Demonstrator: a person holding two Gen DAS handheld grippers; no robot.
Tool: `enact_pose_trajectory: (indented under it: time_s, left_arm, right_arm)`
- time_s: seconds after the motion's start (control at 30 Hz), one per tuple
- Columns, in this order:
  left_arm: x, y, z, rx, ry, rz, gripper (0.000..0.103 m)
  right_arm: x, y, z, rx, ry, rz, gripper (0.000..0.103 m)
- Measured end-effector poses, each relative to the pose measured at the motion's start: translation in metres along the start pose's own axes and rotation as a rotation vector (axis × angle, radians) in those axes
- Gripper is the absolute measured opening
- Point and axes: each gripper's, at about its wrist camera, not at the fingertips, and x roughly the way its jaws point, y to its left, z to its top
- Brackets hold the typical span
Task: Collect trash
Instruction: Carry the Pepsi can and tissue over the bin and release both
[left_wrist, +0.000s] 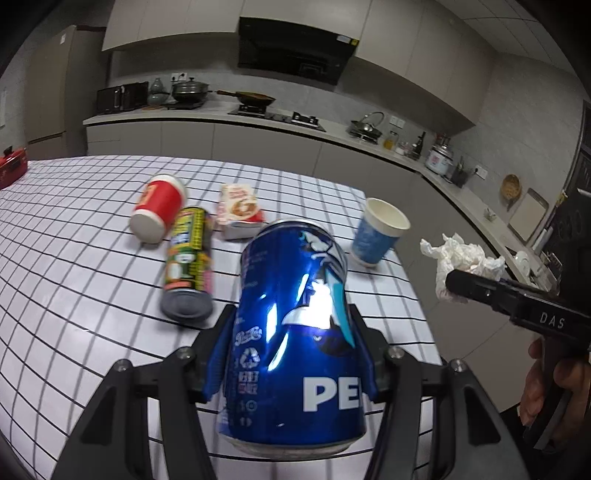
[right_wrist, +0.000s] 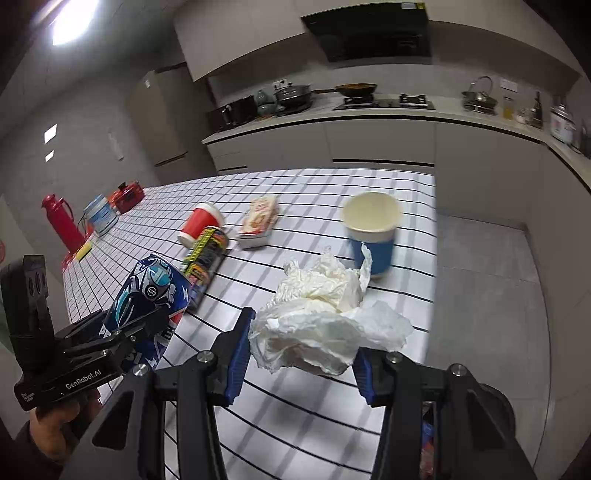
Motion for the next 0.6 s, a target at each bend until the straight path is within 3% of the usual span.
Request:
enact_pose_trajectory:
  time_s: [0.6]
  left_arm:
    - [0.014, -0.126, -0.011, 0.109, 0.022, -0.113, 0.058]
  right_arm:
    - [-0.092, -0.1, -0.037, 0.092, -0.047, -0.099, 0.05]
